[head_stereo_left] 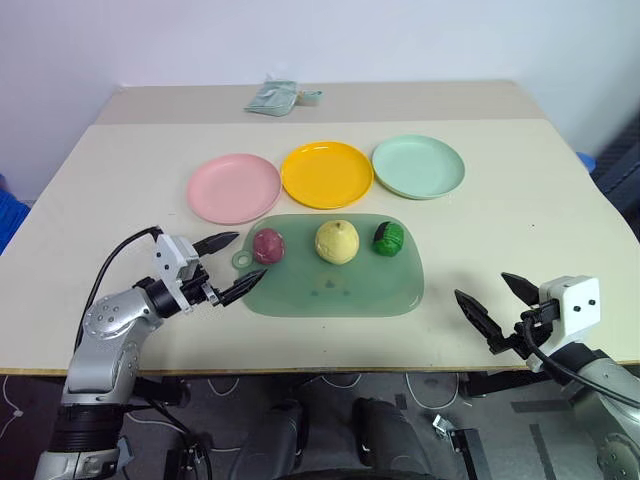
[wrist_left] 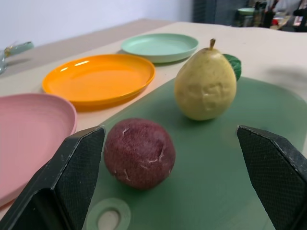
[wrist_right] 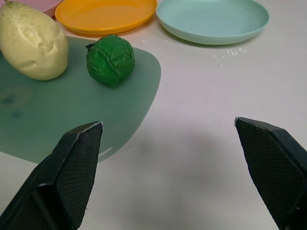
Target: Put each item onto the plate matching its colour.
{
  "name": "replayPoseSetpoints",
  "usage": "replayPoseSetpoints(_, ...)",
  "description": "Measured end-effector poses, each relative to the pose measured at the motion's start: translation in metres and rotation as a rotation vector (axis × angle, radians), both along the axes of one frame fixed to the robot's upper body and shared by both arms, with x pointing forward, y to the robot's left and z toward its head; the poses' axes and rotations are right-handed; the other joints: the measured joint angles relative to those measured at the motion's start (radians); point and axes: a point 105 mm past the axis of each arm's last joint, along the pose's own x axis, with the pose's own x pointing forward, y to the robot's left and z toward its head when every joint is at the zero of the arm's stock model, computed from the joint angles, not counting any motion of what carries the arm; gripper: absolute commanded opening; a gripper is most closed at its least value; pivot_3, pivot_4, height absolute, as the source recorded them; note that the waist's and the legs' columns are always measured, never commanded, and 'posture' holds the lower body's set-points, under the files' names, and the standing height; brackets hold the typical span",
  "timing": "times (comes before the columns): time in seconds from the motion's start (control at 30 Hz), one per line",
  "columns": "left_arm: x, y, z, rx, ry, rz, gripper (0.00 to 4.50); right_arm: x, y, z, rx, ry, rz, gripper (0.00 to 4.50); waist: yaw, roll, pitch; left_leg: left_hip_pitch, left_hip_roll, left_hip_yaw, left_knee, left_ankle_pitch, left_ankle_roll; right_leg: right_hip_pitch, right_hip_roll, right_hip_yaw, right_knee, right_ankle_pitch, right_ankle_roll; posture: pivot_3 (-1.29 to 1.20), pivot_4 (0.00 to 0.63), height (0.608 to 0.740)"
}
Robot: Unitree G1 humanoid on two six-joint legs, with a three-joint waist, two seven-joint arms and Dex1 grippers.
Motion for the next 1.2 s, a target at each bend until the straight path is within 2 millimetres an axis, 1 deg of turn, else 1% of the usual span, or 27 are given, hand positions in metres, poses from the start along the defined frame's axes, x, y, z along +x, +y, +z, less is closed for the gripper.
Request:
replayPoseSetpoints(0.27,0.002,0.001,-0.010,-0.007,0.001,0.032,4.50,0.003,0.000,0.005,-0.019,-0.012,0.008,4.50,0.001,0.000,0.000,0.000,0.000,0.000,0.000,0.000,0.000,0.000,0.000,0.000,0.000,0.000,0.000,0.00,0.150,0.740)
replayPoseSetpoints(0.47,0.010,0.013,-0.029,-0.009,0.021,0.062,4.50,0.005,0.000,0.008,-0.026,-0.022,0.002,4.50,0.001,0.000,0.000,0.000,0.000,0.000,0.000,0.000,0.000,0.000,0.000,0.000,0.000,0.000,0.000,0.00,0.150,0.740)
replayPoseSetpoints(0.67,0.013,0.022,-0.039,-0.013,0.042,0.092,4.50,0.006,0.005,0.016,-0.002,-0.064,0.030,4.50,0.001,0.000,0.000,0.000,0.000,0.000,0.000,0.001,0.001,0.000,0.000,0.000,0.000,0.000,0.000,0.00,0.150,0.740)
replayPoseSetpoints(0.8,0.015,0.027,-0.038,-0.021,0.039,0.114,4.50,0.008,0.012,0.017,0.015,-0.077,0.060,4.50,0.000,0.000,0.000,0.000,0.000,0.000,0.000,0.001,0.001,0.000,0.000,0.000,0.000,0.000,0.000,0.00,0.150,0.740)
replayPoseSetpoints(0.93,0.016,0.032,-0.032,-0.056,0.033,0.145,4.50,0.009,0.027,0.030,0.044,-0.126,0.141,4.50,0.000,0.000,0.000,0.000,0.000,0.000,0.000,0.001,0.001,0.000,0.000,0.000,0.000,0.000,0.000,0.00,0.150,0.740)
replayPoseSetpoints(1.0,0.017,0.033,-0.024,-0.076,0.023,0.159,4.50,0.006,0.039,0.039,0.056,-0.156,0.212,4.50,0.000,0.000,0.000,0.000,0.000,0.000,0.000,0.001,0.001,0.000,0.000,0.000,0.000,0.000,0.001,0.00,0.150,0.740)
replayPoseSetpoints(1.1,0.019,0.026,-0.013,-0.108,0.019,0.166,4.50,0.001,0.055,0.052,0.047,-0.192,0.318,4.50,0.002,-0.001,0.000,0.000,0.000,0.000,0.001,0.001,0.002,0.001,0.000,0.000,-0.001,0.000,0.001,0.00,0.150,0.740)
replayPoseSetpoints(1.2,0.023,0.014,-0.006,-0.136,0.023,0.171,4.50,-0.002,0.068,0.054,0.047,-0.188,0.405,4.50,0.002,-0.002,-0.001,0.000,0.000,0.000,0.001,0.001,0.002,0.001,0.000,0.000,-0.001,0.000,0.001,0.00,0.150,0.740)
